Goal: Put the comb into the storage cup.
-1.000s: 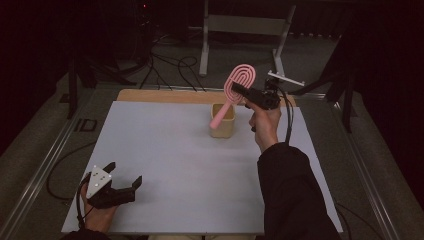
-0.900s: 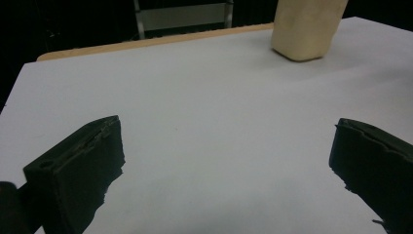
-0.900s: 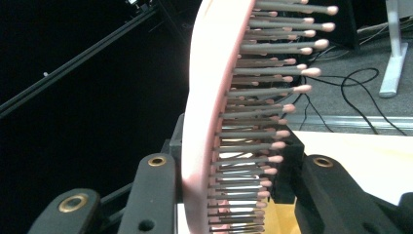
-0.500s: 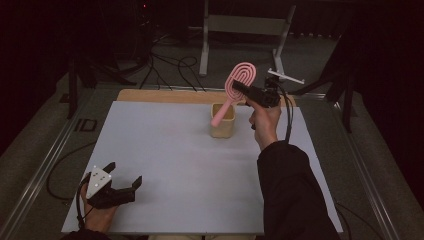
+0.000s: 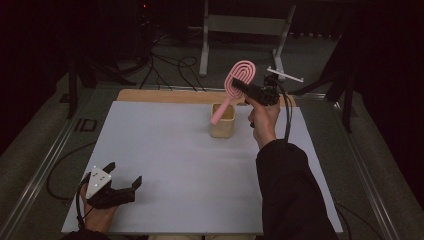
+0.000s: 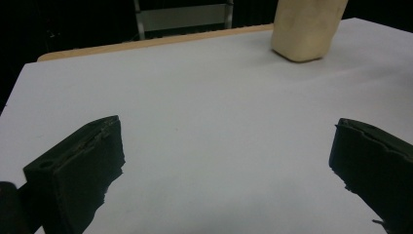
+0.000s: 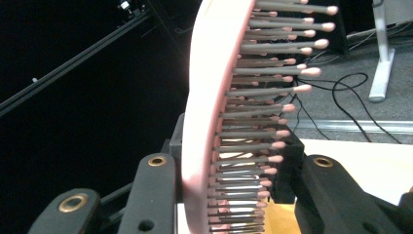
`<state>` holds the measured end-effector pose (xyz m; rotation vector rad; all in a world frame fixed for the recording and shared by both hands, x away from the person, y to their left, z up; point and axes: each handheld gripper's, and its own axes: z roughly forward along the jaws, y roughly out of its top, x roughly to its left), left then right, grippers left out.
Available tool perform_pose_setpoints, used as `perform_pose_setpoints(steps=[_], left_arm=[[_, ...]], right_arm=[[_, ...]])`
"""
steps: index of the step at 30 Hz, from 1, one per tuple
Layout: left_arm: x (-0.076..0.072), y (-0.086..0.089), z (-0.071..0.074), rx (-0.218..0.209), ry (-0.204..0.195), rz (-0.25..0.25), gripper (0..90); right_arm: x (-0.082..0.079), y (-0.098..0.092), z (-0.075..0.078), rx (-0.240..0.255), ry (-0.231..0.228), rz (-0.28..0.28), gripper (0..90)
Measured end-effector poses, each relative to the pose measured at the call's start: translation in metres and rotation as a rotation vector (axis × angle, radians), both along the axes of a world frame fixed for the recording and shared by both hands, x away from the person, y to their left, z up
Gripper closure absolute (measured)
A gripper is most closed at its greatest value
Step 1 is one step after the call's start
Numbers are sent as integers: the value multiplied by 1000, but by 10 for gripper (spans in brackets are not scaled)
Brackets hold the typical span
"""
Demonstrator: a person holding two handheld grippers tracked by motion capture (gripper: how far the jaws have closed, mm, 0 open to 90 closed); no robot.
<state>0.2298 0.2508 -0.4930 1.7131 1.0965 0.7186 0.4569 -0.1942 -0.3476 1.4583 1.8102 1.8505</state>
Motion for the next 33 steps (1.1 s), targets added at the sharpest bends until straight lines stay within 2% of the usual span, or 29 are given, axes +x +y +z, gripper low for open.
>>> perform_pose_setpoints(steps=[23, 33], left_arm=[[0, 0, 0, 2, -1, 1, 2], [-1, 1, 0, 1, -4, 3, 2]], right_arm=[[7, -7, -2, 32, 2, -47, 637], [10, -10, 1, 25, -10, -75, 637]])
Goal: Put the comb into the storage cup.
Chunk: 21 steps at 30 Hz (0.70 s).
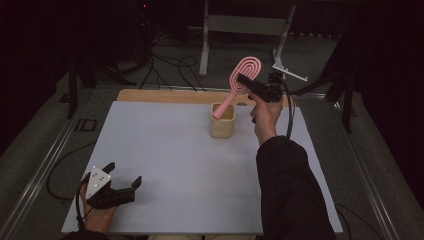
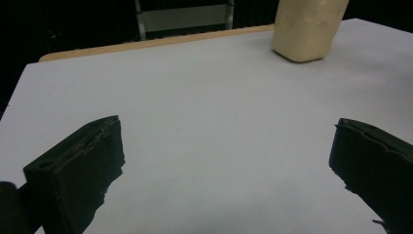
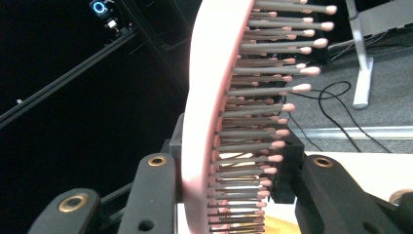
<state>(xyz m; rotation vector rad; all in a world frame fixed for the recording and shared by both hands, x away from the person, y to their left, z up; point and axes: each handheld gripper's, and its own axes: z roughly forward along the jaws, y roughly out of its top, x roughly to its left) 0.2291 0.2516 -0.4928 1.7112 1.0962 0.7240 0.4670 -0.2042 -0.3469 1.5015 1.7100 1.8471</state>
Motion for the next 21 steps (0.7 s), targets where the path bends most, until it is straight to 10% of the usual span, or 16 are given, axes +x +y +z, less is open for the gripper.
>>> perform_pose_setpoints(steps=[21], left_arm=[[0, 0, 0, -6, -2, 0, 2]], right_arm=[[5, 0, -4, -29, -8, -52, 637]])
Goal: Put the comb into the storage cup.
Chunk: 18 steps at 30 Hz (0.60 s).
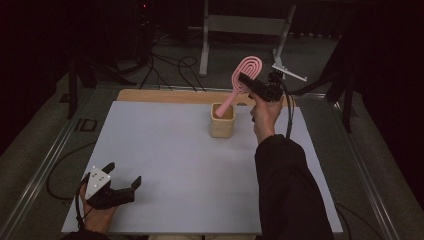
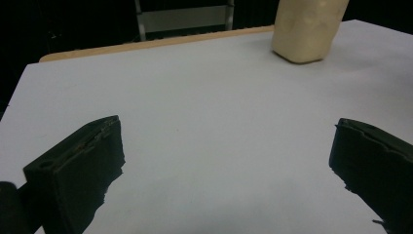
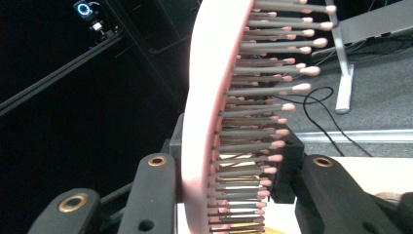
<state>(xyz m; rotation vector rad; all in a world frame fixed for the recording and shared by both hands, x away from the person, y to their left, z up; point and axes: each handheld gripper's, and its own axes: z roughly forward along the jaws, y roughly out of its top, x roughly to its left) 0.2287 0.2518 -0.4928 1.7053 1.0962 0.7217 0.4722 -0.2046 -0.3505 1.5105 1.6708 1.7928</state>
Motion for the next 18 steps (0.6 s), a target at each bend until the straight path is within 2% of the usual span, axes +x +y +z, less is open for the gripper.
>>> perform_pose_setpoints(steps=[18], left_arm=[[0, 0, 0, -1, -1, 1, 2]], right_arm=[[2, 3, -4, -30, -6, -14, 637]])
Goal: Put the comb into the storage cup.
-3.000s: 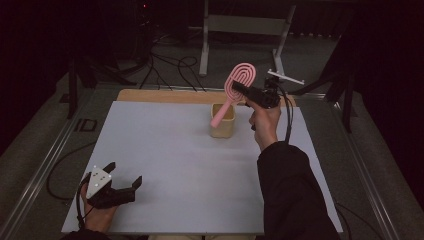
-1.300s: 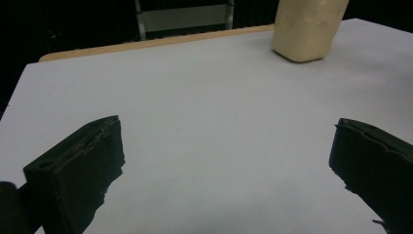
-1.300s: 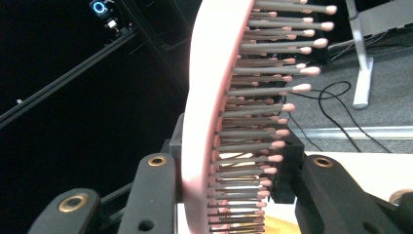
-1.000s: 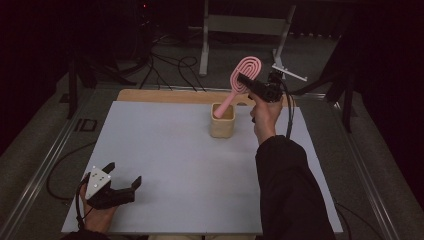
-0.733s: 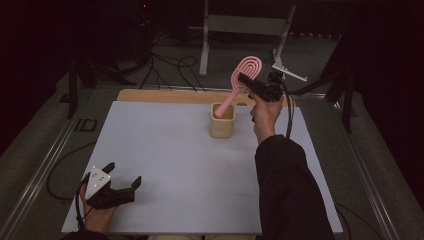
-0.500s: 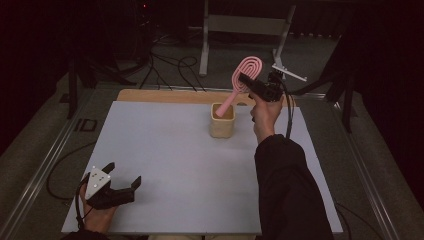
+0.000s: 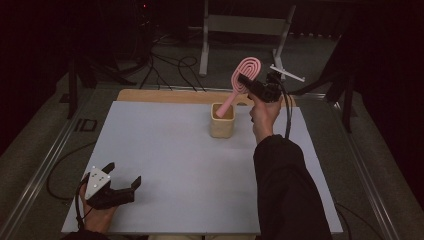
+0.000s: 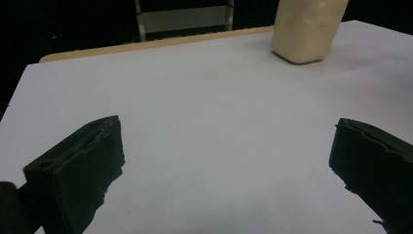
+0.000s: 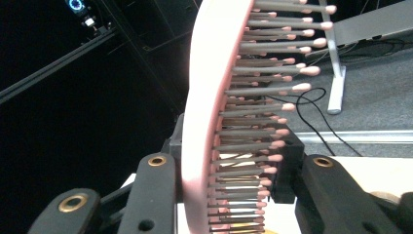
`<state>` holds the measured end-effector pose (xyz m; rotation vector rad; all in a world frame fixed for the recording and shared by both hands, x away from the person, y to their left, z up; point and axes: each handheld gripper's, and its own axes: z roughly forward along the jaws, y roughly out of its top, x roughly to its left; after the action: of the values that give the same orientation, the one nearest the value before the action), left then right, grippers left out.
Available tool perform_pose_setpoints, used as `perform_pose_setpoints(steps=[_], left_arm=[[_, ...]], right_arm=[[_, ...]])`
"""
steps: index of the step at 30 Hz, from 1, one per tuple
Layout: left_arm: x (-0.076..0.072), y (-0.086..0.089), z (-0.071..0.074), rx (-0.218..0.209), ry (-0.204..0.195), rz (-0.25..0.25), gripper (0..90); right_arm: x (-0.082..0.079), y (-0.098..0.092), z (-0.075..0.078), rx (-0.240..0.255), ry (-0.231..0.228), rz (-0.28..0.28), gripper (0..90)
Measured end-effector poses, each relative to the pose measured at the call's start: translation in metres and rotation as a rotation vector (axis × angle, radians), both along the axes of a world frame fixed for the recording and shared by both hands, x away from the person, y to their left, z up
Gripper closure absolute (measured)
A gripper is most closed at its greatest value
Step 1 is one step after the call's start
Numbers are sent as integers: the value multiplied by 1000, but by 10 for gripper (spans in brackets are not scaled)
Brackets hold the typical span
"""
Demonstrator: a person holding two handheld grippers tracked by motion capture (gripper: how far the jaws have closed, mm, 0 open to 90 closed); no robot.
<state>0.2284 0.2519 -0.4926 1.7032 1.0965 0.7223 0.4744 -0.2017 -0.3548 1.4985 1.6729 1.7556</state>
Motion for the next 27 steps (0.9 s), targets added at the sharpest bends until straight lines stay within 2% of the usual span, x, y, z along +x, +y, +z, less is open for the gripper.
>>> perform_pose_setpoints(steps=[27], left_arm=[[0, 0, 0, -1, -1, 0, 2]], right_arm=[[1, 7, -9, -32, 1, -12, 637]])
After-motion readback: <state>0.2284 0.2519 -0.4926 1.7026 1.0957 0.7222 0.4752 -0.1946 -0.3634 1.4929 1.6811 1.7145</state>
